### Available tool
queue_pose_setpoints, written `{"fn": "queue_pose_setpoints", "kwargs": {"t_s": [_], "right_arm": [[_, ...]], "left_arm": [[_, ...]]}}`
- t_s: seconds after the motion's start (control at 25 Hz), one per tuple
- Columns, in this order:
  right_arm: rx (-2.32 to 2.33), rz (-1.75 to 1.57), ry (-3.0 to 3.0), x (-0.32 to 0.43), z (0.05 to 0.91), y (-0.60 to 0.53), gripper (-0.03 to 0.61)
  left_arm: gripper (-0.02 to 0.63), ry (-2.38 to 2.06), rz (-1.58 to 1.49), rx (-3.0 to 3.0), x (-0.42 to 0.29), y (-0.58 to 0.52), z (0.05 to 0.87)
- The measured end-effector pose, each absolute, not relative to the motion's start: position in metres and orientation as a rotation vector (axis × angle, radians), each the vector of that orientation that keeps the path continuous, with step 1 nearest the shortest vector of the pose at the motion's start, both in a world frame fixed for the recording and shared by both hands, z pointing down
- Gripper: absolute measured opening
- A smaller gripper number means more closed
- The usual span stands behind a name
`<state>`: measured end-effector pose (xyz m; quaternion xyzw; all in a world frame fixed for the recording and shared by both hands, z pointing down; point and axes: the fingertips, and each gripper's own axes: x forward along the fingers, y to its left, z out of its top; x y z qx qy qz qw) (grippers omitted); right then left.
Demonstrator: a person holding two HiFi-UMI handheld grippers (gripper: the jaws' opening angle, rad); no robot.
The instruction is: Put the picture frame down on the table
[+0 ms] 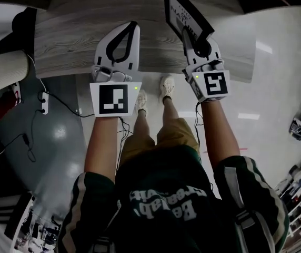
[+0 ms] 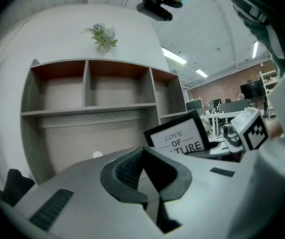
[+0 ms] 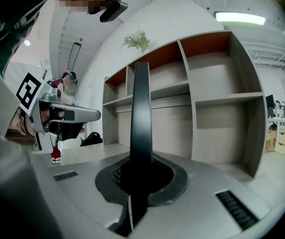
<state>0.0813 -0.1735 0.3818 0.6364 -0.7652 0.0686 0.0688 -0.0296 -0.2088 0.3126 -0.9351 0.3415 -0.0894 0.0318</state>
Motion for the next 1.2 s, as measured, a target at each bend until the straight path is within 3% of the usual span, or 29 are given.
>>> {"fn": "queue_pose_setpoints", "kwargs": {"t_s": [1.2], "right_arm": [[1.902, 0.319, -2.273, 0.102, 0.442, -0.158, 0.04]], "left_arm": [[0.018, 1.101, -0.315, -2.912, -0.002, -0.19, 0.351]]}}
